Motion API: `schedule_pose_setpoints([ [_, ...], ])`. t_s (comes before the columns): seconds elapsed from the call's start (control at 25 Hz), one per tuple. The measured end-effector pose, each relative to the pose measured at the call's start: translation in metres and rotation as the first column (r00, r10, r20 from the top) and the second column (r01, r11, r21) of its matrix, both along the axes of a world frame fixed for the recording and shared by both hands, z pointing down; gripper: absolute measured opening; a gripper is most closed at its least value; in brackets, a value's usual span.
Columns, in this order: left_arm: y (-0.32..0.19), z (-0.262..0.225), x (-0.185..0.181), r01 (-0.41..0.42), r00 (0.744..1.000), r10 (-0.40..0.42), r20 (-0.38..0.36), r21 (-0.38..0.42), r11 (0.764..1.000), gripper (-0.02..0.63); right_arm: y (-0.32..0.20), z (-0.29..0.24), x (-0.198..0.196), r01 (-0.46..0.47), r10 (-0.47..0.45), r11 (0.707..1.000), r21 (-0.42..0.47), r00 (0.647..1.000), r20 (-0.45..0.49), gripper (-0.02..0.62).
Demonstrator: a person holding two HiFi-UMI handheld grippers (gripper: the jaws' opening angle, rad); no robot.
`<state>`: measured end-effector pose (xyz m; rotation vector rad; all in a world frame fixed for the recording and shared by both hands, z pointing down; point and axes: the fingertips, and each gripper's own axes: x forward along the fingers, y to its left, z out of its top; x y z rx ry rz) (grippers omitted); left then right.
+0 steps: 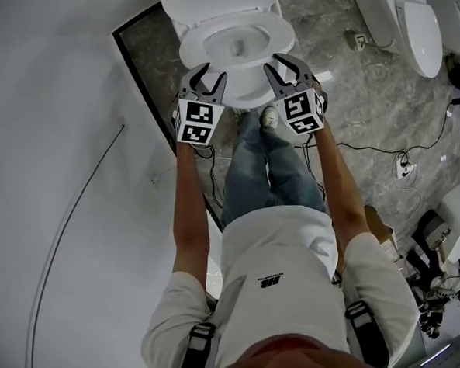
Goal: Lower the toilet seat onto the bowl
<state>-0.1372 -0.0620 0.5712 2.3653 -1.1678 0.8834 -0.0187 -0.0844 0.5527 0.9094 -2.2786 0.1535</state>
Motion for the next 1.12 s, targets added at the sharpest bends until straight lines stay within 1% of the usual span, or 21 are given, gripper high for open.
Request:
schedule_pose_setpoints([
  [0.48,0.021,0.013,0.004,-0.045,0.999,0.045,-0.015,-0.020,0.999,0.169,0.020,0.014,0.004,0.012,-0.013,0.999,-0.037,1.000,-0.004,0.118],
  [0.88,0.036,0.023,0.007,-0.028,1.000,0.028,-0.008,-0.038,0.999,0.175,0.035,0.023,0.006,0.040,-0.040,0.996,-0.080,0.999,0.004,0.118],
  [1.12,0.050,0.032,0.011,-0.039,0.999,0.039,-0.004,-0.050,0.998,0.178,0.049,0.032,0.008,0.050,-0.050,0.993,-0.107,0.999,0.007,0.118],
])
